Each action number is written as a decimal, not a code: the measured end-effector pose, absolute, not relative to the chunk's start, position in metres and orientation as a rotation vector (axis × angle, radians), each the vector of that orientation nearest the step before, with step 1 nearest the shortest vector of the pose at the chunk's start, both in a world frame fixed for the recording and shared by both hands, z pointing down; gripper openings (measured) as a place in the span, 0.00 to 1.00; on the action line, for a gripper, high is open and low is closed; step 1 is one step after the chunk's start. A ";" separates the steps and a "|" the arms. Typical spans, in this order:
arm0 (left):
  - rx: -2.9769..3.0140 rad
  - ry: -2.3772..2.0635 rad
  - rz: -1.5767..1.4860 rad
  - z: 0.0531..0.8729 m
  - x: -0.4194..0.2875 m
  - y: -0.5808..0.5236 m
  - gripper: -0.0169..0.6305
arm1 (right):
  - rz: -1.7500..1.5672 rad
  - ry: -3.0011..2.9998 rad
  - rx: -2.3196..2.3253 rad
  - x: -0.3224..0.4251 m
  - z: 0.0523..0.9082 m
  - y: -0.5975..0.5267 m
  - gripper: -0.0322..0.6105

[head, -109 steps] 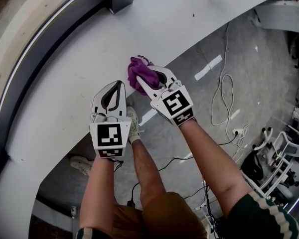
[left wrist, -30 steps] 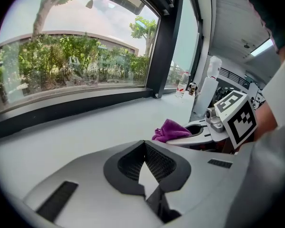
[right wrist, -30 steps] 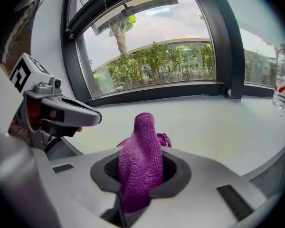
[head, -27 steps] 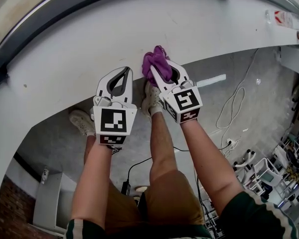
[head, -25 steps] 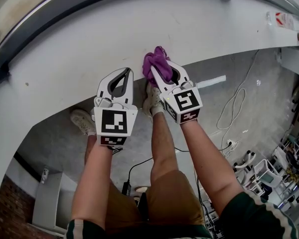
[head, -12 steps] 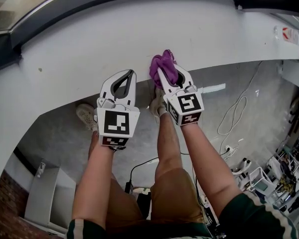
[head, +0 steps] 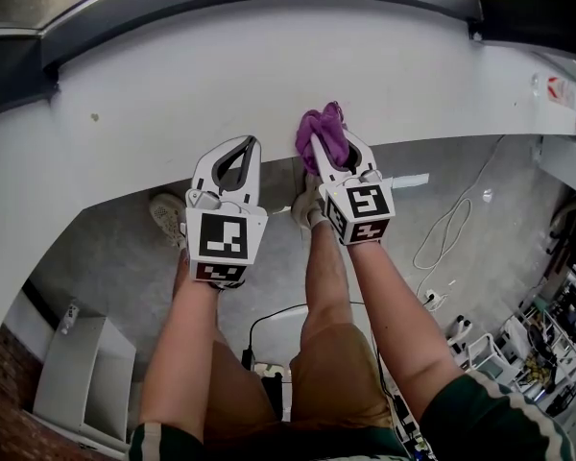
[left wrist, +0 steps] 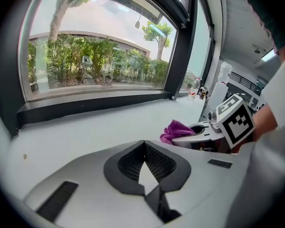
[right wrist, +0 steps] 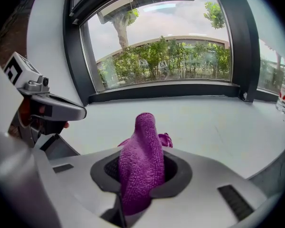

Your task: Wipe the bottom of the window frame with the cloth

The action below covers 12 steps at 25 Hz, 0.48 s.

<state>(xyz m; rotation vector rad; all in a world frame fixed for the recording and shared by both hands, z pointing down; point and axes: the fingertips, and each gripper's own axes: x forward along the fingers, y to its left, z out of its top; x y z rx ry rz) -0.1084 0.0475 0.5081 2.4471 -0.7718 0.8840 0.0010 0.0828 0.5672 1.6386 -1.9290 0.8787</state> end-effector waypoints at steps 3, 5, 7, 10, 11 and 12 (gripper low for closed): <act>2.448 -0.786 0.881 0.506 -0.116 0.046 0.04 | 0.871 -1.939 1.615 -0.010 0.567 0.080 0.20; 2.463 -0.798 0.891 0.504 -0.122 0.045 0.04 | 0.862 -1.947 1.600 -0.017 0.567 0.078 0.20; 2.469 -0.804 0.900 0.505 -0.128 0.044 0.04 | 0.854 -1.962 1.579 -0.024 0.566 0.075 0.20; 2.455 -0.822 0.903 0.507 -0.140 0.043 0.04 | 0.842 -1.988 1.537 -0.042 0.566 0.071 0.20; 2.455 -0.831 0.906 0.508 -0.144 0.042 0.04 | 0.840 -1.995 1.525 -0.048 0.566 0.070 0.20; 2.458 -0.840 0.913 0.508 -0.148 0.041 0.04 | 0.839 -2.002 1.512 -0.055 0.566 0.068 0.20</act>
